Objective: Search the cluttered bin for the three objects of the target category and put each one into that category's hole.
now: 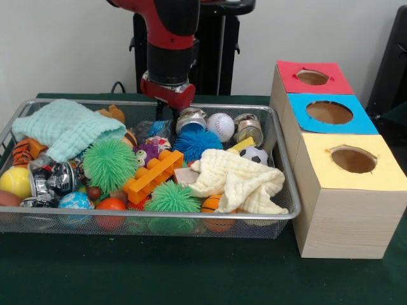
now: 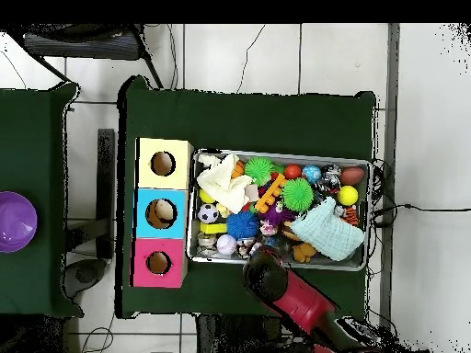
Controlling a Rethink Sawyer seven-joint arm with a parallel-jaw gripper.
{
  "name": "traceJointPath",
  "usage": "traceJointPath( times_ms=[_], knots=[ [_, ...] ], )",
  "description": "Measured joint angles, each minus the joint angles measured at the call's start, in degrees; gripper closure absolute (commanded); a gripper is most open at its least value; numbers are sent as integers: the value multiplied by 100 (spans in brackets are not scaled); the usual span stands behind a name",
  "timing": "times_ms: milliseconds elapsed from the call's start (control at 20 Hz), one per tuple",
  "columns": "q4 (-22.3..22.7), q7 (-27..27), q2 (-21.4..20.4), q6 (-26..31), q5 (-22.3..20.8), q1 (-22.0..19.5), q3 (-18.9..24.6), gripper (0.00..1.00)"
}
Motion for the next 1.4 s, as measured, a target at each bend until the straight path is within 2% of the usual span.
traceJointPath(
  times_ms=[400, 600, 850, 1150, 1400],
  knots=[
    [524, 0, -968, 1, -3, 193, 74, 100],
    [628, 0, -1333, 2, -5, 302, 76, 100],
    [695, 0, -1691, 2, -6, 325, 87, 100],
    [696, 0, -1831, 4, -6, 344, 106, 100],
    [700, 0, -2067, 83, 55, 559, 107, 100]
  ],
)
